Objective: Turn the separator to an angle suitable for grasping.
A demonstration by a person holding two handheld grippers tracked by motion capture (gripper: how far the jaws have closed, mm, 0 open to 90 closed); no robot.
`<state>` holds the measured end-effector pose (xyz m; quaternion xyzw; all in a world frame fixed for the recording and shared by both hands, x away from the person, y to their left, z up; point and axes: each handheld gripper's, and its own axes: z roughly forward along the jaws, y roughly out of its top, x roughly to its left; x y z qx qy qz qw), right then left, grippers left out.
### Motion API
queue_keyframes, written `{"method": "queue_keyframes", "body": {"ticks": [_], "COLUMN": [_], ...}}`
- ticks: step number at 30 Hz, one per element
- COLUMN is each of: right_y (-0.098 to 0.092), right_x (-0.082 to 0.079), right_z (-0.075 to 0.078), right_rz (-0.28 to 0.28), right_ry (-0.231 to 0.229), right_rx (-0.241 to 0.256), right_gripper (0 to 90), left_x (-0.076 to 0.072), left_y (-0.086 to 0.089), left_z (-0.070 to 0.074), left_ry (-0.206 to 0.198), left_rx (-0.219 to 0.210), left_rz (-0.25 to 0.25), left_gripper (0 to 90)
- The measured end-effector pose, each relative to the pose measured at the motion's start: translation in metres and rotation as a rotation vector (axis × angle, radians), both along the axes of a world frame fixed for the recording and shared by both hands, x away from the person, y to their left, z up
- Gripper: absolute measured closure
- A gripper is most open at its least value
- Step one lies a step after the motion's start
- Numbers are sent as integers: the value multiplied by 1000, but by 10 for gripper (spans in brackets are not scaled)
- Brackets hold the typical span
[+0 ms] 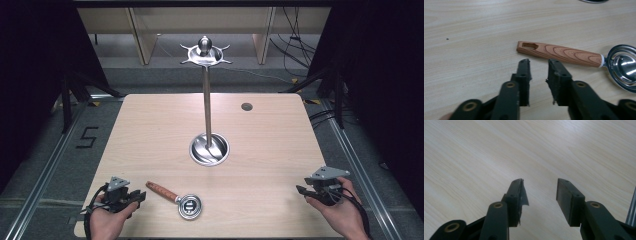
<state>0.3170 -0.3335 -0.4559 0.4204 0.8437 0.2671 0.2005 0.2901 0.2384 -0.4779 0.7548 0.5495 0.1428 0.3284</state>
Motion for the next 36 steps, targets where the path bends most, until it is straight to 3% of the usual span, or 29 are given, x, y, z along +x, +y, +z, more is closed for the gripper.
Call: {"method": "queue_keyframes", "body": {"ticks": [2,4,6,8,9,10,11,14,18,20,22,24,30,36], "right_y": [0,0,-2,-6,-6,-7,-7,-3,-3,-3,-3,-3,-2,-3], "right_x": [0,-1,-1,0,-1,0,0,-1,-1,-1,-1,-1,-2,-2], "right_z": [0,0,1,1,0,0,0,-1,-1,-1,-1,1,1,1], "right_rz": [-5,-23,-35,-48,-59,-44,-44,-54,-47,-39,-39,-36,-45,-38], "right_ry": [-2,-9,-9,-25,-17,-22,-22,-14,-11,-9,-9,-16,-14,-21], "right_rx": [5,21,26,28,42,31,31,50,47,45,50,49,56,46], "right_gripper": [566,566,567,564,564,564,564,563,562,562,562,562,561,562], "left_x": [0,1,5,10,17,22,22,33,39,40,41,47,56,66], "left_y": [-1,-5,-9,-14,-16,-18,-18,-25,-30,-31,-35,-37,-43,-51], "left_z": [0,0,0,-2,-1,-3,-3,-7,-7,-8,-8,-9,-6,-9], "left_ry": [12,30,41,55,97,83,83,167,205,192,211,221,208,222], "left_rx": [3,4,38,32,100,138,138,122,123,117,139,151,163,183], "left_rz": [-7,-13,-43,-37,-66,-75,-75,-81,-101,-122,-106,-127,-115,-141], "left_gripper": [881,893,893,894,894,894,894,894,895,895,895,895,895,895]}}
